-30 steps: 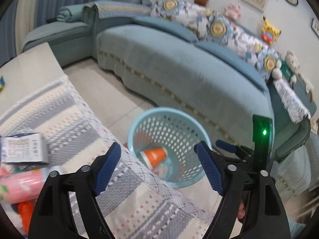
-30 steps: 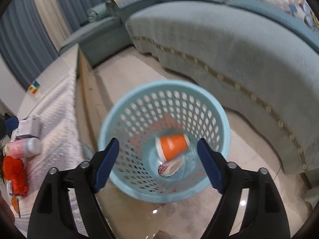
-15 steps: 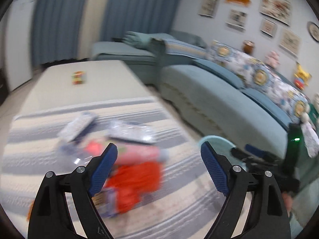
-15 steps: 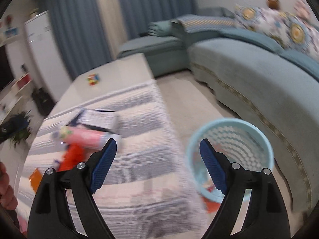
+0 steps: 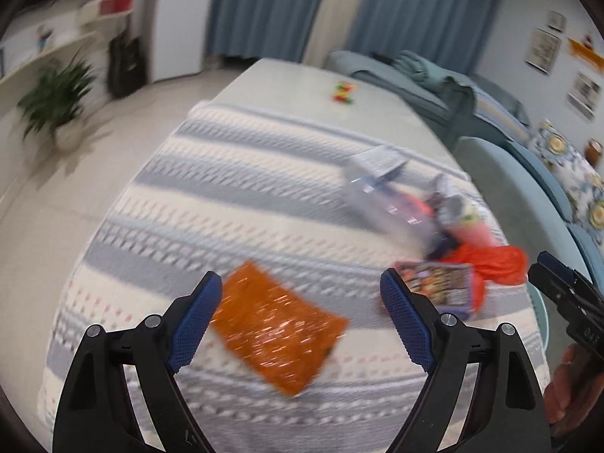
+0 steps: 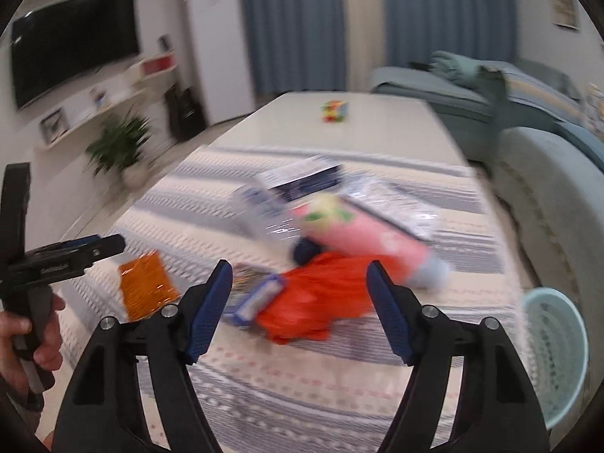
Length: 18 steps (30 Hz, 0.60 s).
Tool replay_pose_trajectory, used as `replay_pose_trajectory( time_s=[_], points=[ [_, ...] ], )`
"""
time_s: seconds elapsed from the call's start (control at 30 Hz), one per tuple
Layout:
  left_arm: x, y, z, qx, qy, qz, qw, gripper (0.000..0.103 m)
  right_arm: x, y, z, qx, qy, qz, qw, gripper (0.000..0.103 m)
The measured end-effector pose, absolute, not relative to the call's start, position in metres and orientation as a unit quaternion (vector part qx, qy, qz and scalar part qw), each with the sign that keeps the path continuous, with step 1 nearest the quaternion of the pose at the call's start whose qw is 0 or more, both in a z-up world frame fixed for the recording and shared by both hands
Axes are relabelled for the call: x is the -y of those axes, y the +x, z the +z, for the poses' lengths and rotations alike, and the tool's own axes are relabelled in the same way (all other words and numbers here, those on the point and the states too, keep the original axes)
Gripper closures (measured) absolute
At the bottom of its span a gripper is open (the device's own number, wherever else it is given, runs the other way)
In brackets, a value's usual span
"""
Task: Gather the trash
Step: 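Grasp the orange snack wrapper with the left tool while the right tool grasps the card box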
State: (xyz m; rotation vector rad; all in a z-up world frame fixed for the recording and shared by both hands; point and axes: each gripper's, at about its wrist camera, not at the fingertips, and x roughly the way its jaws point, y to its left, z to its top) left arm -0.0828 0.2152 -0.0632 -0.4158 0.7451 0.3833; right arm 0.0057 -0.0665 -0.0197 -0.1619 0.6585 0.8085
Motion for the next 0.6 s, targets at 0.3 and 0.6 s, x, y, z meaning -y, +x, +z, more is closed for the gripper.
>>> replay_pose_trajectory(
  time_s=[0.3, 0.6],
  points=[
    [-0.237, -0.089, -0.108, -0.415, -0.244, 0.205, 0.852, 0.020, 0.012, 0.025, -0.054, -0.362, -0.097, 0.417, 0.828, 0.034],
    [-0.222, -0.055, -0.125, -0.446, -0.173, 0.214, 0.852, 0.031, -0.001, 0.009, -0.077, -0.414, -0.127, 0.466, 0.771, 0.050]
  ],
)
